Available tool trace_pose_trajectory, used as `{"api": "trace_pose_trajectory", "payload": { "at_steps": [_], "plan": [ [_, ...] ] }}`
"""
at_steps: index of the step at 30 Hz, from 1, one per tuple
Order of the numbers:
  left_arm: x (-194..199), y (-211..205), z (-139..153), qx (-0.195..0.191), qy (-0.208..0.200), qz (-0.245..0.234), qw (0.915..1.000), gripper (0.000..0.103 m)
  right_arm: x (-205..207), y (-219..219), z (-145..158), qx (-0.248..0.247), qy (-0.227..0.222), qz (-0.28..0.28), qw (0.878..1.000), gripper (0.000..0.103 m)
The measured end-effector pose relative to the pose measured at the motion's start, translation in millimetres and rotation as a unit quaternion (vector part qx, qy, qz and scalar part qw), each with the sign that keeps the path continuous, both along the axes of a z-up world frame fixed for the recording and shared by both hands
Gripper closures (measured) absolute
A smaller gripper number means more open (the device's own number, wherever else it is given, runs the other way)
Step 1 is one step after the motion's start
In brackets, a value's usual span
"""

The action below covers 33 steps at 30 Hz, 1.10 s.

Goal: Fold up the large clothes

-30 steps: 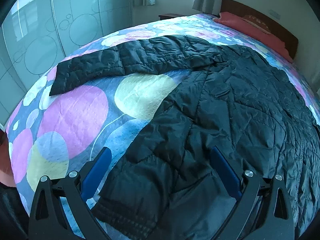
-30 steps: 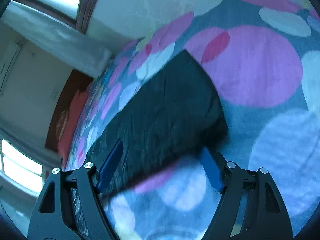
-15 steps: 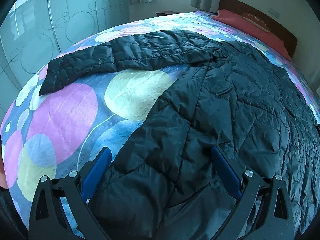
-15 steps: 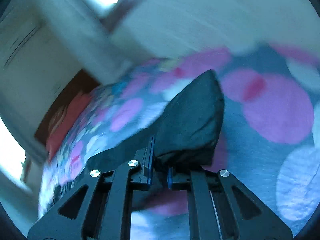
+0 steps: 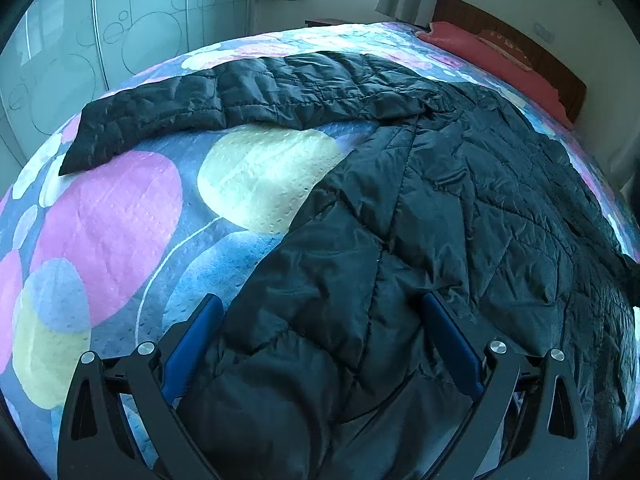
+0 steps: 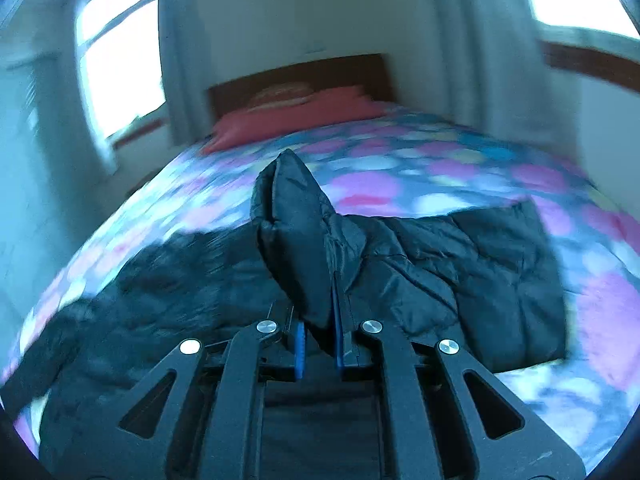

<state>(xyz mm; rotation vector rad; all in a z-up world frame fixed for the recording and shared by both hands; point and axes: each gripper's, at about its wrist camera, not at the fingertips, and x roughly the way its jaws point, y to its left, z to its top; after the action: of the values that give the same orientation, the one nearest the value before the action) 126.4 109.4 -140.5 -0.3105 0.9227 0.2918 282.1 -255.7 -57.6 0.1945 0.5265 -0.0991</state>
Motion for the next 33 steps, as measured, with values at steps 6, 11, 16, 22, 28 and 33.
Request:
{"api": "trace_pose_trajectory", "payload": {
  "at_steps": [6,11,16,22,28,33],
  "plan": [
    [-2,2,-1,-0.009,-0.005,-0.001,0.9999,0.005,34,102,-23,-0.02,0.044,0.105,0.993,0.093],
    [-4,4,-1,-0.013,-0.007,-0.001,0.9999,0.005,47,156,-52,-0.058,0.102,0.159,0.98,0.091],
    [-4,3,-2,-0.013,-0.008,-0.001,0.9999,0.005,54,166,-77,-0.063,0.159,0.189,0.967,0.072],
    [-4,2,-2,-0.012,-0.008,-0.001,0.9999,0.005,24,116,-30,0.014,0.108,0.201,0.974,0.054],
    [-3,1,-3,-0.005,-0.006,-0.001,1.0,0.005,37,-30,-8,0.023,0.072,0.023,0.997,0.058],
    [-2,-1,-4,0.002,-0.001,-0.002,1.0,0.005,69,-90,-44,0.017,0.122,-0.042,0.992,0.064]
  ]
}}
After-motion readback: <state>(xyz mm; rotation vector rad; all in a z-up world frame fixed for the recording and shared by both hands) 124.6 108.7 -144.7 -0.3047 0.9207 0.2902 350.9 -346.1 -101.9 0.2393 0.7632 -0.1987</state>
